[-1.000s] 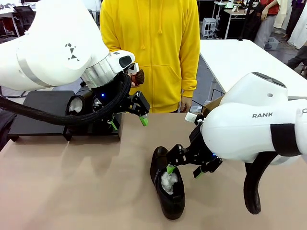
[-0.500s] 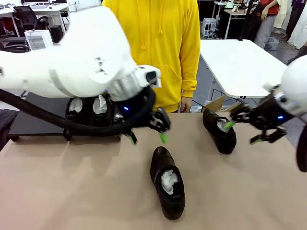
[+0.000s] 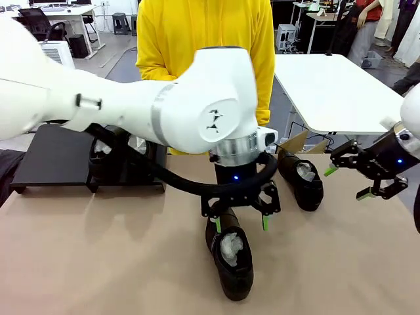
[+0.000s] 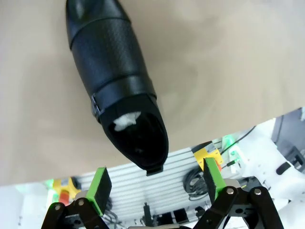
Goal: Organize the shoes by placing them on the stand.
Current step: Place the Shoe from the middle of the table onto the Shoes Stand.
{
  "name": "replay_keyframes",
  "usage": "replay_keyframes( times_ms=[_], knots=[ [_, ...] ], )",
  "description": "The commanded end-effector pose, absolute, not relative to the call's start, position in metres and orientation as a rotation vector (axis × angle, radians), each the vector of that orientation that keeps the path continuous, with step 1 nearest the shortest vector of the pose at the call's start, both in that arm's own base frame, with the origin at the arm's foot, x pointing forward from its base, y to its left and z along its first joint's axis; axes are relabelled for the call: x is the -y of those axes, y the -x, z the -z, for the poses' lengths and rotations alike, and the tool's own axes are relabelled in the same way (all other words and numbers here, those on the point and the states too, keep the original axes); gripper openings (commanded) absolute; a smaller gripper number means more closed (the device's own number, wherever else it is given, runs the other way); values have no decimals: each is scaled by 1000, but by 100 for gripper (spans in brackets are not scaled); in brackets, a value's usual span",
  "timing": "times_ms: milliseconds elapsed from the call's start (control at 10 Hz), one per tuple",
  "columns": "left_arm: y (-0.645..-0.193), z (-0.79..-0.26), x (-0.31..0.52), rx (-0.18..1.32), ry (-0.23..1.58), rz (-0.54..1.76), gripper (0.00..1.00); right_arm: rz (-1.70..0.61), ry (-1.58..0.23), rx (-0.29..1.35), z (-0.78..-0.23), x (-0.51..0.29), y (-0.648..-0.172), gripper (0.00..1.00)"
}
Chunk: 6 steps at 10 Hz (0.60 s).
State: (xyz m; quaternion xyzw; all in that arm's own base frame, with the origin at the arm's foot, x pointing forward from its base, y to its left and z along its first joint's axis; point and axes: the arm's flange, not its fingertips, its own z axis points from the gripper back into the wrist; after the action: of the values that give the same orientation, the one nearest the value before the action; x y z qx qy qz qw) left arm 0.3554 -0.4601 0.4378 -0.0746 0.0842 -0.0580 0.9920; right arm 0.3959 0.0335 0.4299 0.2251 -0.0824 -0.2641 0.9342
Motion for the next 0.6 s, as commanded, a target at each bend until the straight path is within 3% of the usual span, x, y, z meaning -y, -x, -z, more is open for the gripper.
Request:
replay_keyframes(
  times_ms=[0,300,500],
  knots=[
    [-352,-435,494,-248,69,76,100,525,-470,179,-432,-32,-397,100],
    [-353,-418,517,-245,85,53,100,525,-470,179,-432,-32,-397,100],
    [-352,-403,515,-146,69,11,100,525,-470,179,-432,-32,-397,100]
  ],
)
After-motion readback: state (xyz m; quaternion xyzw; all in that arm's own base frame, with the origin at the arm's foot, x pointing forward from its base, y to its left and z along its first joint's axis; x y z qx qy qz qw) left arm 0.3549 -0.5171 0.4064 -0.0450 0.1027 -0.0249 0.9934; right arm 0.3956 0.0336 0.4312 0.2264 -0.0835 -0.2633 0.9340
